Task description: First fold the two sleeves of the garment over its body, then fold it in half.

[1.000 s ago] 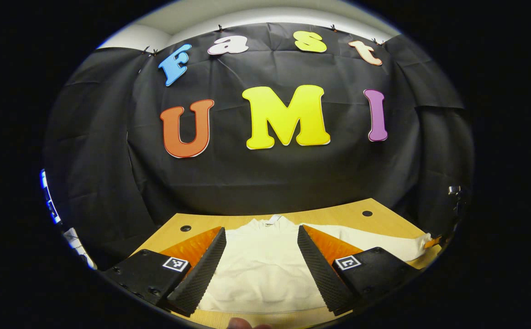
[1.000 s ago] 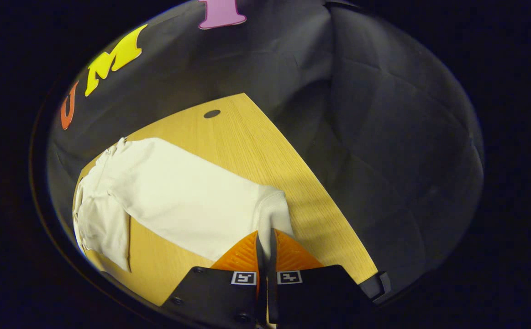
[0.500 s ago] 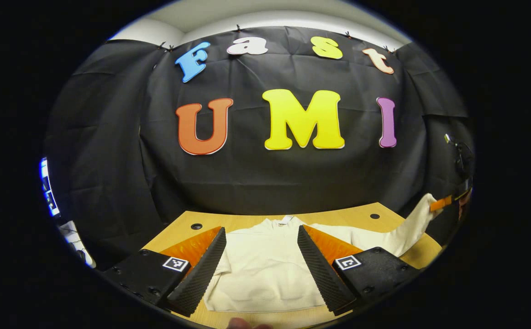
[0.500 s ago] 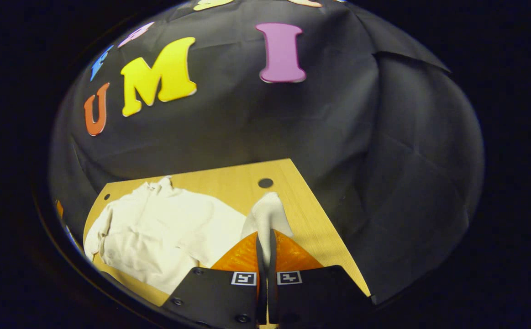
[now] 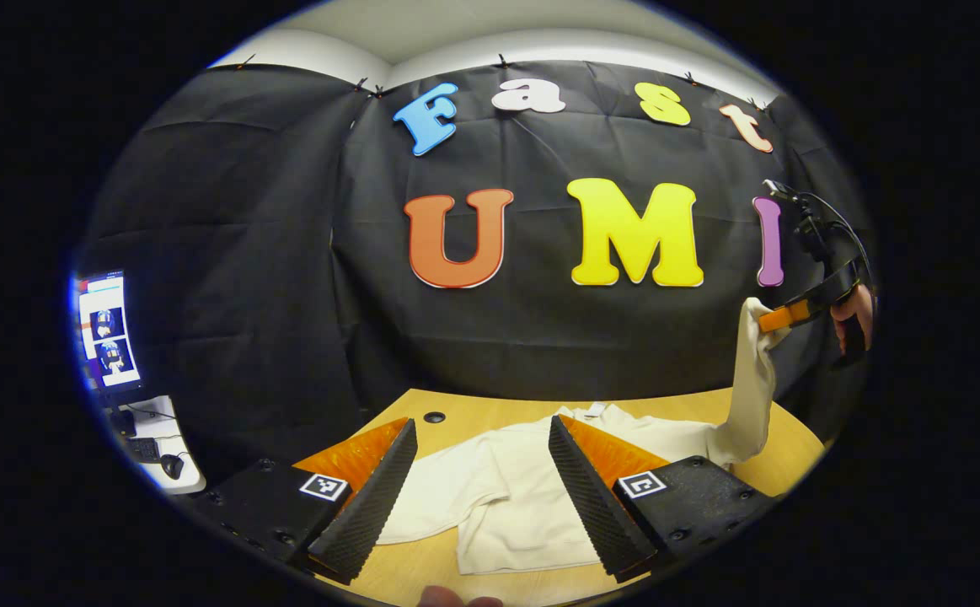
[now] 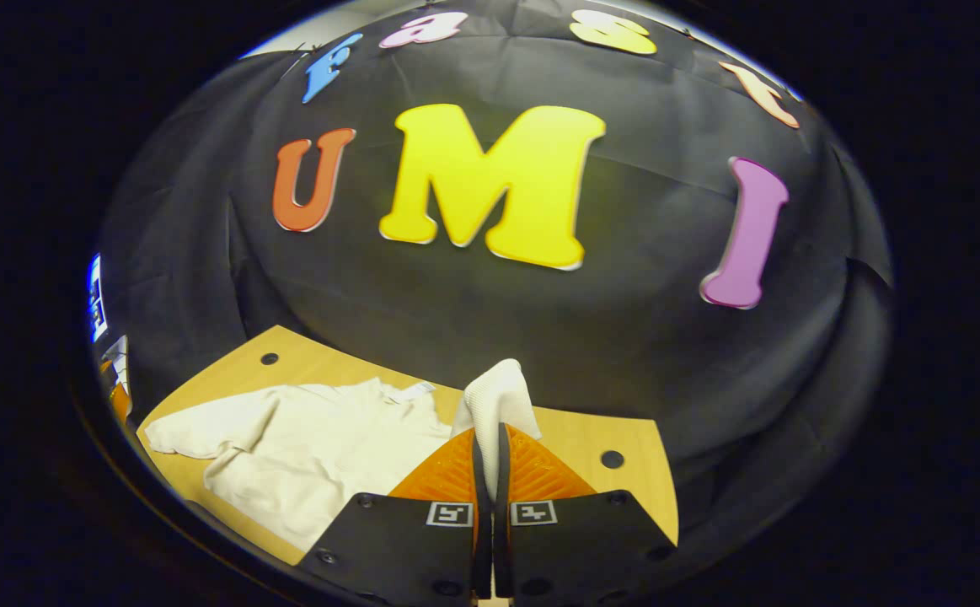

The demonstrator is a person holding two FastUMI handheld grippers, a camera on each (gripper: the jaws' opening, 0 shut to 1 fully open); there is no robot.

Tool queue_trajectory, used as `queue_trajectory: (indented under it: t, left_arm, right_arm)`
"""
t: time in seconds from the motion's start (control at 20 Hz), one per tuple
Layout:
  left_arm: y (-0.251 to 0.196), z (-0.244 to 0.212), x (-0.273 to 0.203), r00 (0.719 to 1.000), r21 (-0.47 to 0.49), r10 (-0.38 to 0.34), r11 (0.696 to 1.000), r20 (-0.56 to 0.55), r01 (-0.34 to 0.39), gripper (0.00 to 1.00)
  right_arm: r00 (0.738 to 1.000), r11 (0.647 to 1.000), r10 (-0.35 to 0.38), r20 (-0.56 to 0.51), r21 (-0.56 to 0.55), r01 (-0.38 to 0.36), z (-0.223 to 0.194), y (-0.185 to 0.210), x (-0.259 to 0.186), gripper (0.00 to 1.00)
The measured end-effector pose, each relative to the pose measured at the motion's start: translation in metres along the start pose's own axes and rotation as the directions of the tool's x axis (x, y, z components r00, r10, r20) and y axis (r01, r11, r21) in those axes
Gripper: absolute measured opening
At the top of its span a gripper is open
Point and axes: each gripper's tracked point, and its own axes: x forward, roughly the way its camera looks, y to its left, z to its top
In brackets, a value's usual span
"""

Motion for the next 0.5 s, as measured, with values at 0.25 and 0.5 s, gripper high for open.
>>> queue_trajectory:
  t: [0.25,0.5]
  left_arm:
    - [0.054,-0.007,-0.016,0.995,-0.013,0.101,0.995,-0.004,-0.101,1.00]
    - [0.097,-0.018,-0.032,0.986,-0.003,0.168,0.986,-0.019,-0.168,1.00]
  right_arm:
    - [0.991,0.990,0.128,0.023,-0.065,-0.127,0.019,0.125,0.060,0.02]
    - [0.969,0.960,0.240,-0.054,-0.134,-0.245,-0.029,0.231,0.121,0.00]
